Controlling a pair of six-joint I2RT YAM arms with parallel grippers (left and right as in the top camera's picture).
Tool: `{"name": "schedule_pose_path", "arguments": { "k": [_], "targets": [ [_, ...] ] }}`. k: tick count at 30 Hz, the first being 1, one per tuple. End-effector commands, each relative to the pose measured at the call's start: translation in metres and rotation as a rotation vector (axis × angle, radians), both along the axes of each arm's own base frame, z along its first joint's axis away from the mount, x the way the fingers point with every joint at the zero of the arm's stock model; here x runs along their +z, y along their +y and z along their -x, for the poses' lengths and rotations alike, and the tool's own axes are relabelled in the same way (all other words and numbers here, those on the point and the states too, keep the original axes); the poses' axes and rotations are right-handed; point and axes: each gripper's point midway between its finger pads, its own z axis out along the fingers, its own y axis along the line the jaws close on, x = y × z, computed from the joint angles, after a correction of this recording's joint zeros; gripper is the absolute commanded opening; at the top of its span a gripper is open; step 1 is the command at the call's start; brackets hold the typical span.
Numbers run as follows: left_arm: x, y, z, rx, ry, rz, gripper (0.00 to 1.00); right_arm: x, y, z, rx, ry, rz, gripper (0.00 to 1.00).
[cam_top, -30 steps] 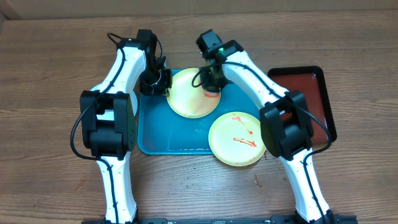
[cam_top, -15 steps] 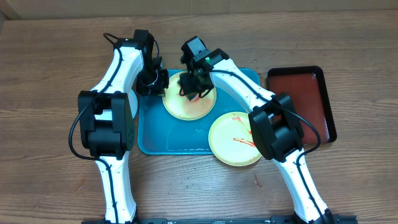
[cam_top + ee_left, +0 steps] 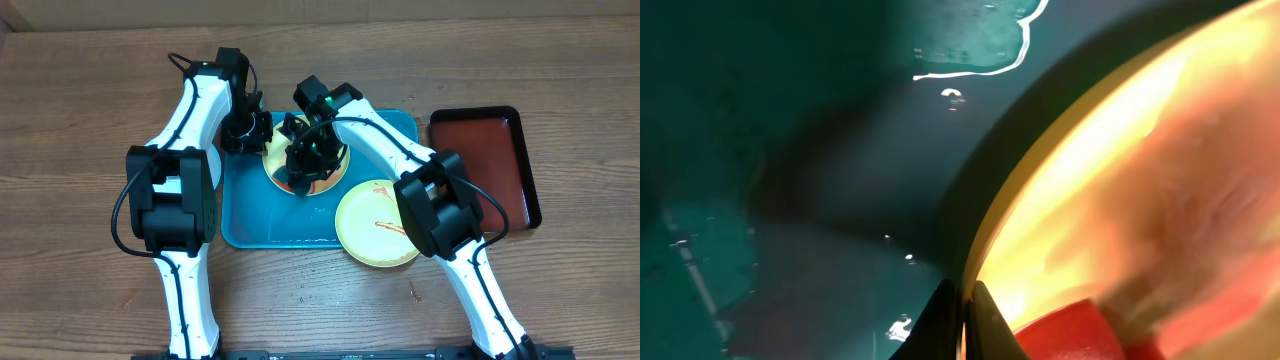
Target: Clean dirty plates on tray and stack at the side
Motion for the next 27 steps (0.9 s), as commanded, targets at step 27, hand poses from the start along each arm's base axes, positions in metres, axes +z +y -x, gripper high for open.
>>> {"name": "schedule_pose_path", "arguments": {
  "k": [27],
  "targets": [
    [0.092, -0.002, -0.013, -0.050, -0.226, 0.017, 0.04, 0.178, -0.106, -0.100, -0.341, -0.190, -0.337, 0.04]
  ]
}}
